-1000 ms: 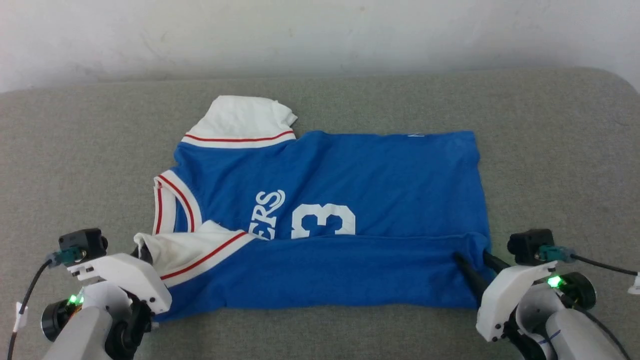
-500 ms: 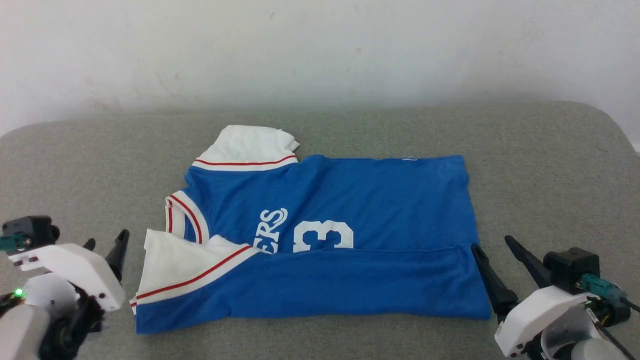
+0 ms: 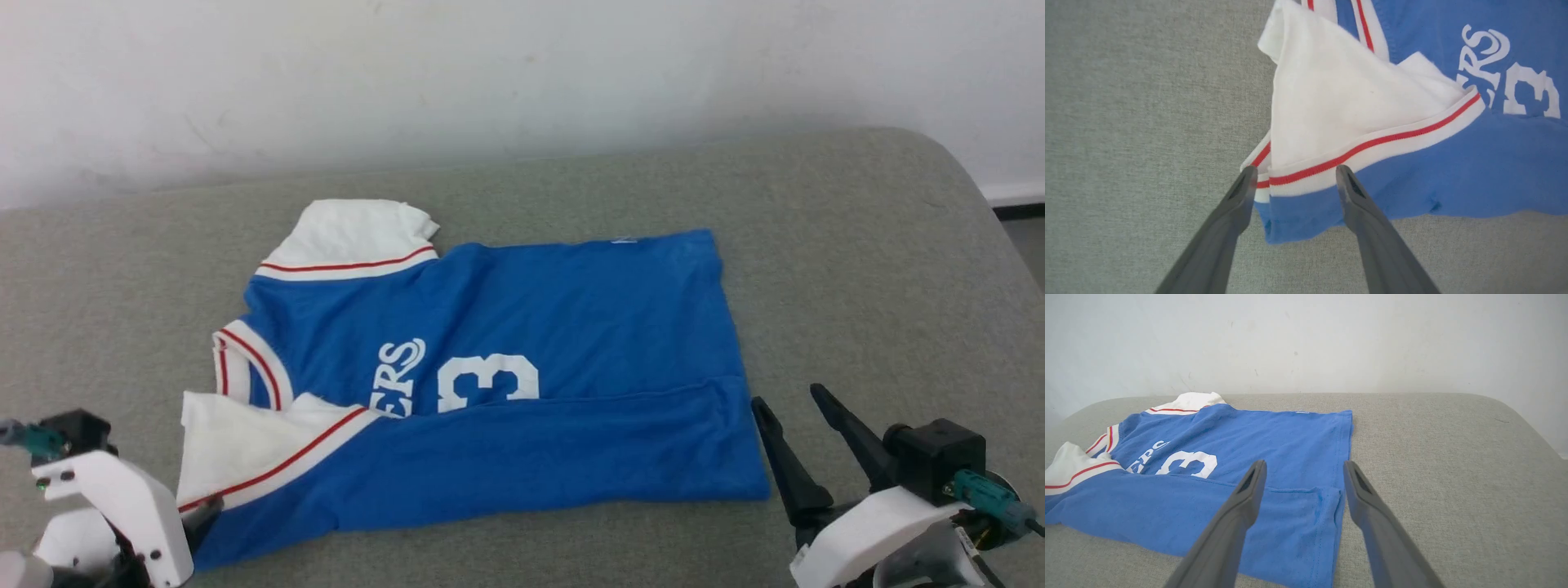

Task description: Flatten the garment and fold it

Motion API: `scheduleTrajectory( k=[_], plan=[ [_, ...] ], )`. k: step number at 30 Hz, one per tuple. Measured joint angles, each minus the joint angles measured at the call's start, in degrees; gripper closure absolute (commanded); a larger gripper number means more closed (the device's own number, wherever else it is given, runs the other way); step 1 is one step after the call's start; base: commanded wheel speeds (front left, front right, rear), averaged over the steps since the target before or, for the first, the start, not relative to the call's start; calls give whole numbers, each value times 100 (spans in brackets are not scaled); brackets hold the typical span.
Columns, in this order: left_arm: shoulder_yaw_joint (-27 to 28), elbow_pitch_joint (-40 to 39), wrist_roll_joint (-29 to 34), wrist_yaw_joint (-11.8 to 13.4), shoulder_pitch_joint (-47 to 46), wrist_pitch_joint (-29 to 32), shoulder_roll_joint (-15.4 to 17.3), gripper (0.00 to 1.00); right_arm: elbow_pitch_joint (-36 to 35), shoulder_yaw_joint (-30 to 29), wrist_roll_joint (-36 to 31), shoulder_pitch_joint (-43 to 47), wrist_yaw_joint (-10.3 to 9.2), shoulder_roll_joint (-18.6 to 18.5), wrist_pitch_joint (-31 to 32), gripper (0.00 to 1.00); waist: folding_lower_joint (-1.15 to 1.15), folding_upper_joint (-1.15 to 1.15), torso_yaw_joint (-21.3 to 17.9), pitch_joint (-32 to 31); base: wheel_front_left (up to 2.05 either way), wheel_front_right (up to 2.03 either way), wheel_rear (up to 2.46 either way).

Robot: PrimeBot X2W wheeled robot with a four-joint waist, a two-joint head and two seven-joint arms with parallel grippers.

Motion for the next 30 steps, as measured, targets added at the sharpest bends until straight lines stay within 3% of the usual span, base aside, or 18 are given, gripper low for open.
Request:
scheduleTrajectory(
  k=[9, 11, 12, 13, 18, 25, 30],
  plan=[
    [-321, 544, 270, 115, -7, 32, -109, 0, 31, 60, 133, -29, -1, 9, -1, 0, -1, 0, -289, 207, 0, 0, 0],
    [-336, 630, 270, 53, -40, 1, -147, 53, 38, 87, 189, -103, -1, -9, -25, 0, -1, 0, -338, 242, 0, 0, 0],
    [-347, 679, 270, 35, -58, -18, -151, 67, 42, 80, 211, -155, -1, -15, -68, 0, -1, 0, -355, 255, 0, 0, 0],
    [-348, 725, 267, -14, -81, -31, -164, 100, 52, 78, 225, -211, -1, -29, -70, 0, -2, 0, -369, 264, 0, 0, 0],
    [-390, 936, 263, -179, -242, -224, -346, 100, 242, 27, 398, -353, -1, -144, 122, 0, -1, 0, -308, 255, 0, 0, 0],
    [-370, 960, 246, -344, -310, -431, -470, 100, 1099, -54, 872, -597, -1, -465, 1373, 0, 0, 0, -118, 216, 0, 0, 0],
    [-375, 758, 263, -387, -407, -601, -517, 100, 1730, 213, 1131, -977, -1, -615, 2098, 0, 1, 0, 38, 265, 0, 0, 0]
  ],
)
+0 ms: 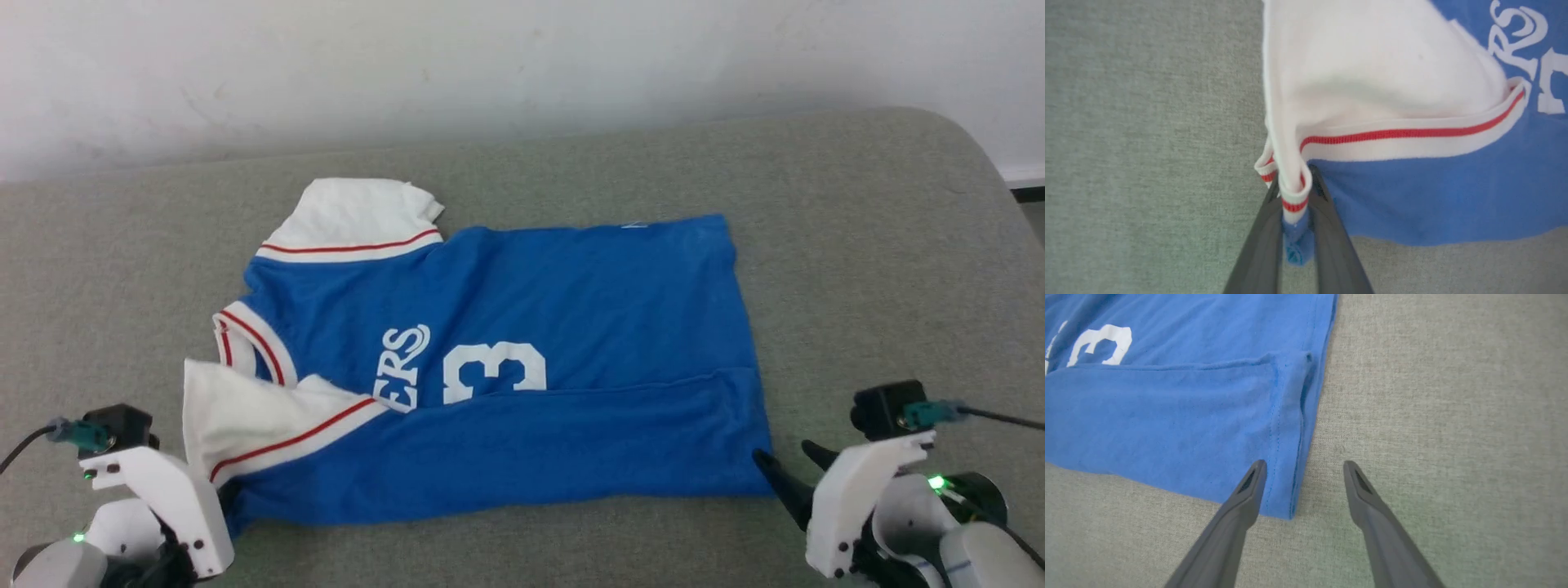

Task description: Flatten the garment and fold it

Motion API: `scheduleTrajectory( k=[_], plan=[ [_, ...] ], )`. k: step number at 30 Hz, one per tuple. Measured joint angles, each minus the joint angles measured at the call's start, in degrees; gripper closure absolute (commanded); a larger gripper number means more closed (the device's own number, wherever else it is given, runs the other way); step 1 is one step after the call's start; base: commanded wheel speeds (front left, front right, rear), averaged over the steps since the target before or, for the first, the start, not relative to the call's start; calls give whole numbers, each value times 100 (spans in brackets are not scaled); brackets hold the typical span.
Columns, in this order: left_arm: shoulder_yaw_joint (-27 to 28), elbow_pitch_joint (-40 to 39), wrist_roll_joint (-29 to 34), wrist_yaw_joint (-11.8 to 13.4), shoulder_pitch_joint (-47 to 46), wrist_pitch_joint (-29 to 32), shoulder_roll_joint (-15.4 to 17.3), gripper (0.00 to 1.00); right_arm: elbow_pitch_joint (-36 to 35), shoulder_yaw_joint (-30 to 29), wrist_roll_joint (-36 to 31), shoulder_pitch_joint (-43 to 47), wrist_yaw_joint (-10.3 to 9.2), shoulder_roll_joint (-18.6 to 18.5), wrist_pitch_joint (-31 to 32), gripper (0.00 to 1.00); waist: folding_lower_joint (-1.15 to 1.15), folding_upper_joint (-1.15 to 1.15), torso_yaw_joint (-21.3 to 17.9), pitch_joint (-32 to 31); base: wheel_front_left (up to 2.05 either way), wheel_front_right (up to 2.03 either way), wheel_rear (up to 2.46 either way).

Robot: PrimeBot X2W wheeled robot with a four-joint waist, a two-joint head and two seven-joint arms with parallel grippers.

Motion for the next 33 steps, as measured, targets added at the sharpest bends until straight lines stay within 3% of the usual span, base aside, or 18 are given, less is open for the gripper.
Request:
scheduleTrajectory(
  k=[8, 9, 11, 18, 24, 28, 33],
  plan=[
    [-52, -104, 36, -76, -191, -78, -85, 100, 954, 397, 363, -773, 0, -56, 777, 0, -1, 0, 199, 162, 0, 0, 0],
    [-57, -103, 38, -78, -202, -79, -92, 100, 1033, 411, 413, -855, 0, -64, 904, 51, -1, 0, 219, 173, 0, 0, 0],
    [-67, -107, 43, -119, -213, -98, -100, 100, 1141, 447, 493, -971, -1, -86, 1053, 100, -1, 1, 248, 180, 0, 0, 0],
    [-118, -144, 90, -249, -205, -225, -97, 100, 1246, 651, 621, -1093, -9, -126, 887, 100, 0, 1, 243, 97, 0, 0, 0],
    [118, -388, 171, -258, 70, -732, 58, 100, 1025, 976, 613, -1069, -7, -155, 102, 100, -1, 1, 185, -251, 0, 0, 0],
    [232, -708, 193, -78, 480, -827, 233, 100, 680, 1104, 622, -889, -7, -287, -155, 100, -1, 0, 180, -521, 0, 0, 0],
    [503, -1279, 172, 360, 1188, -824, 506, 100, 181, 1148, 622, -452, -7, -455, -202, 100, -2, 0, 192, -819, 0, 0, 0]
  ],
)
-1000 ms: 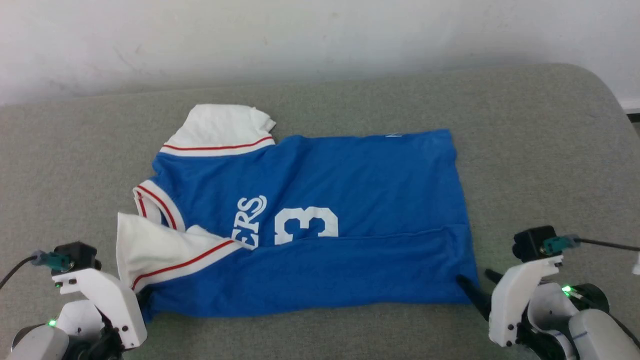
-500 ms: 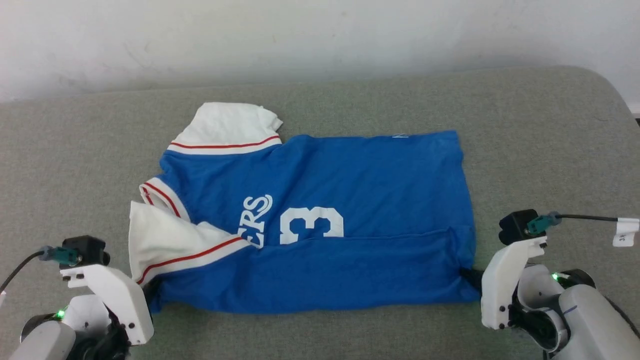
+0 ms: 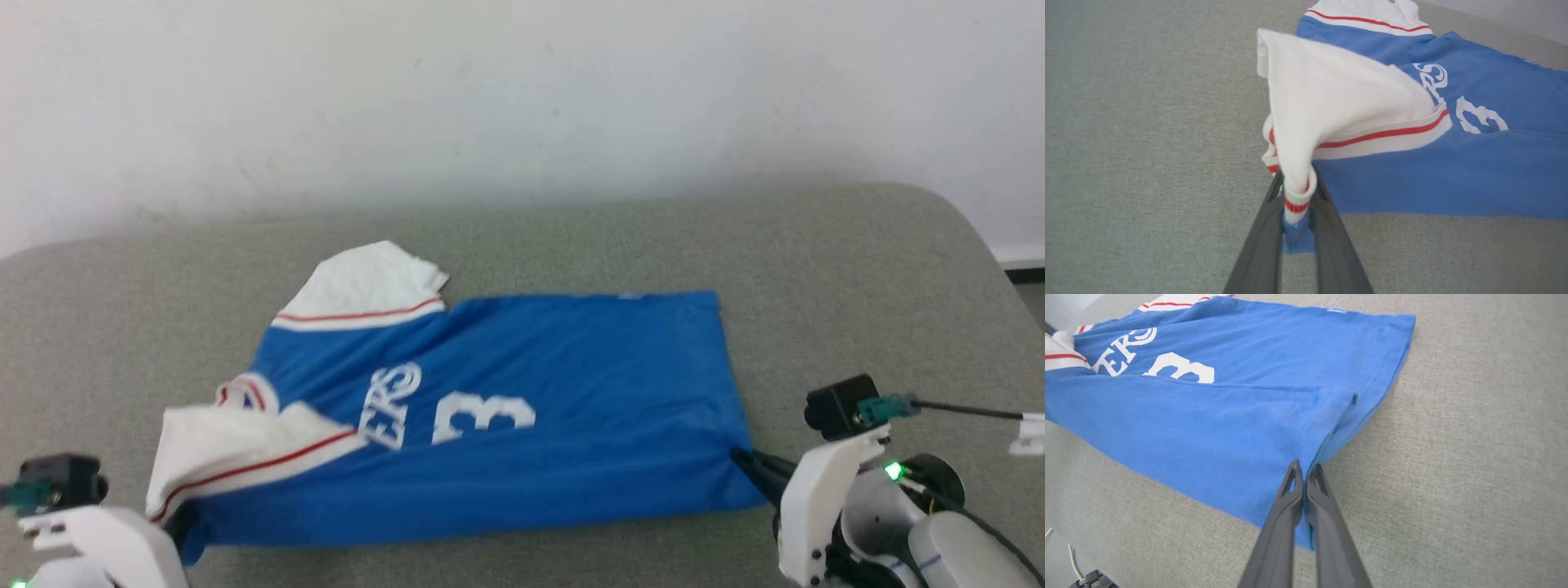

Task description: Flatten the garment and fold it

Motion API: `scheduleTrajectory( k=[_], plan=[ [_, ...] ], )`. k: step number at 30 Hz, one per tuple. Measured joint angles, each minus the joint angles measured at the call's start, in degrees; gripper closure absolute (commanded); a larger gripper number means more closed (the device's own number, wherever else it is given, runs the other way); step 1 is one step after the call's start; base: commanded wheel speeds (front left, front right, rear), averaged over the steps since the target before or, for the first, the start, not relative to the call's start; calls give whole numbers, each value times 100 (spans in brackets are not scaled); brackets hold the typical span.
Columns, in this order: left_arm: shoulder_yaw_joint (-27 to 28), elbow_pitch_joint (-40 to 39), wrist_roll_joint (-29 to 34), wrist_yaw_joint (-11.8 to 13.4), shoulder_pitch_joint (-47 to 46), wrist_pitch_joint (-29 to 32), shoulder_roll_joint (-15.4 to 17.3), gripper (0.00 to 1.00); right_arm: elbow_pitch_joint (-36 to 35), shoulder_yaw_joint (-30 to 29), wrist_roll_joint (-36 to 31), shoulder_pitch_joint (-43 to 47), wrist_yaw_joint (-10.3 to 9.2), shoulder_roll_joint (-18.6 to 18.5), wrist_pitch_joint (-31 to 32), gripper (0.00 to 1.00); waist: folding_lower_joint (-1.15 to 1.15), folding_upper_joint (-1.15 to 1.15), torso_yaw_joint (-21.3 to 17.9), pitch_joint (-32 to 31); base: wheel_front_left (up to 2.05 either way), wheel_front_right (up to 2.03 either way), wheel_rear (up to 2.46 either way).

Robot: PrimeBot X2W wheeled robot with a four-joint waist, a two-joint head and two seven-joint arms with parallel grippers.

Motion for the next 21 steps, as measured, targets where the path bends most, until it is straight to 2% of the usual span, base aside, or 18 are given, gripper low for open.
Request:
scheduleTrajectory(
  k=[3, 5, 8, 11, 12, 13, 14, 15, 16, 21],
  plan=[
    [130, -314, -109, 243, 499, 104, 118, 100, -252, -20, -8, 266, 0, -45, 65, 100, 0, 0, 12, -117, 0, 0, 0],
    [149, -463, -155, 298, 797, 124, 142, 100, -345, -73, -9, 484, 3, -47, 124, 100, -1, 0, 20, -163, 0, 0, 0],
    [52, -531, -148, 297, 993, 120, 130, 100, -372, -236, -91, 853, 5, -29, 165, 100, -1, 0, 63, -162, 0, 0, 0],
    [-75, -349, -149, 213, 940, 41, -63, 100, -298, -394, -248, 1131, 5, 71, 167, 100, 0, 0, 115, -106, 0, 0, 0],
    [-134, -237, -151, 172, 929, 42, -118, 95, -276, -407, -278, 1193, 5, 134, 166, 100, 0, 0, 123, -81, 0, 0, 0],
    [-168, -137, -170, 141, 900, 41, -192, 66, -236, -433, -314, 1248, 5, 212, 167, 100, 0, 0, 125, -55, 0, 0, 0],
    [-181, -34, -204, 116, 850, 38, -267, 18, -180, -436, -355, 1289, 5, 270, 169, 82, 0, 0, 124, -30, 0, 0, 0],
    [-201, 57, -198, 76, 801, 4, -309, 0, -149, -436, -367, 1317, 5, 320, 163, 44, 0, 0, 120, -9, 0, 0, 0],
    [-200, 134, -189, 76, 744, -48, -330, 0, -138, -434, -388, 1335, 5, 359, 131, 0, 1, 0, 109, 8, 0, 0, 0],
    [57, 202, -44, 123, 492, -487, -294, 0, -382, -469, -795, 1332, 5, 365, -595, 0, 0, 0, 11, 61, 0, 0, 0]
  ],
)
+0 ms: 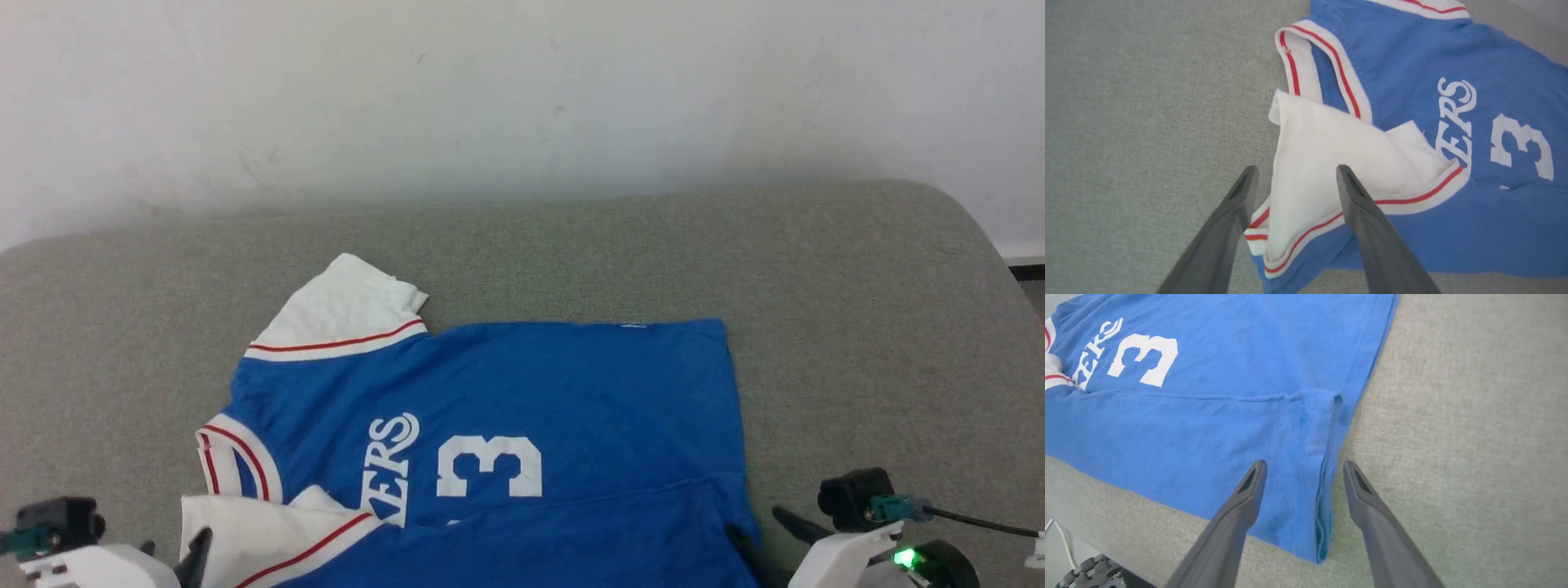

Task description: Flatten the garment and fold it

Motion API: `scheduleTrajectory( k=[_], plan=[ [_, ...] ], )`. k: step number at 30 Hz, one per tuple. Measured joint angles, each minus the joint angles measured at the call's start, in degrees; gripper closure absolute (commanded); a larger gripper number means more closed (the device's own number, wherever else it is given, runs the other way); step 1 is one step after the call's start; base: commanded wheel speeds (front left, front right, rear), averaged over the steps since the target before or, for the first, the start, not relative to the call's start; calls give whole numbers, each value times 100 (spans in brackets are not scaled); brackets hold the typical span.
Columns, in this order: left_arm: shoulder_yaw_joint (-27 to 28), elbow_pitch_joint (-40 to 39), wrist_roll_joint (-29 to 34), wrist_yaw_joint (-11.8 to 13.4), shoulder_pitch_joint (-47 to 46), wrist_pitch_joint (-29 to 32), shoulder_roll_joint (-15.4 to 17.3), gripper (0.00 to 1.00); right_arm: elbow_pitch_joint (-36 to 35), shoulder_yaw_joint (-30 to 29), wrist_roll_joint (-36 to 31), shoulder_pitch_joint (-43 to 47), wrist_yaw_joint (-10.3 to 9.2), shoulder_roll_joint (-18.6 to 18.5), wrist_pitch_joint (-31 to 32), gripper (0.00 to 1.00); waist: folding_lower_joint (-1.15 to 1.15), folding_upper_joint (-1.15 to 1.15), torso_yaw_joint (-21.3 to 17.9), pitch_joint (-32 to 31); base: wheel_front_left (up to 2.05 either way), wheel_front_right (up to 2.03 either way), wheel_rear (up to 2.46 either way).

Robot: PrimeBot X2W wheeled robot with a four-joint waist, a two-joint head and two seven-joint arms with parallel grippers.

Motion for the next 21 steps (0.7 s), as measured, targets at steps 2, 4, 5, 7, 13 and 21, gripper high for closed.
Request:
scheduleTrajectory(
  k=[2, 4, 5, 7, 13, 21],
  plan=[
    [122, -46, 121, 58, -153, -172, 69, 0, -237, -125, -209, -13, 0, 36, -337, 0, 0, 0, -40, 29, 0, 0, 0],
    [242, -76, 224, 141, -391, -366, 82, 0, -511, -298, -393, -78, 0, 149, -649, 0, 0, 0, -86, 58, 0, 0, 0],
    [258, -112, 293, 164, -524, -415, 90, 0, -653, -397, -485, -115, 0, 218, -784, 0, 0, 0, -107, 79, 0, 0, 0],
    [264, -144, 420, 224, -845, -510, 75, 0, -899, -606, -657, -147, 0, 383, -1002, 0, 0, 0, -141, 136, 0, 0, 0],
    [180, 88, 525, 87, -1937, -583, -32, 0, -1372, -914, -896, -282, 0, 768, -1362, 0, 1, 0, -224, 396, 0, 0, 0],
    [-23, 1104, 715, -312, -4042, -377, -140, 0, -1711, -1000, -1034, -699, 0, 1036, -1630, 0, 2, 0, -438, 1084, 0, 0, 0]
  ],
)
